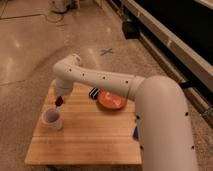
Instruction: Place the pepper in the ceramic cup
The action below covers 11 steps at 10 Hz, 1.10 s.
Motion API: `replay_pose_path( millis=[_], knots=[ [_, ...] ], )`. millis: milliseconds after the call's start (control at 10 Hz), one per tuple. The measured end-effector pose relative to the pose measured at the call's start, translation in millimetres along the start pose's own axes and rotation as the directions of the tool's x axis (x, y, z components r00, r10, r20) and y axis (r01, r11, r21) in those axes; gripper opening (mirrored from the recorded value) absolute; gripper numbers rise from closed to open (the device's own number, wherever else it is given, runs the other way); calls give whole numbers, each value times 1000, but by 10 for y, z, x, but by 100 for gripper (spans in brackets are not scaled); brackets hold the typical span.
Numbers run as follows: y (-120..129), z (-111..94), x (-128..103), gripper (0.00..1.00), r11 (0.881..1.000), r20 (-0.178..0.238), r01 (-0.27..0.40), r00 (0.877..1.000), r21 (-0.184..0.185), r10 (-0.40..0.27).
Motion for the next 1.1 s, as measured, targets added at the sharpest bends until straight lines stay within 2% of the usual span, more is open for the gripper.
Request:
replay_pose_path(
  millis=[100,400,1100],
  knots=[
    [54,-47,-72,0,1000,31,7,999,-4,-7],
    [112,-142,-210,0,999,89,32,996,-6,-31],
    [105,-126,-243,0,999,95,39,995,-15,-38]
  ],
)
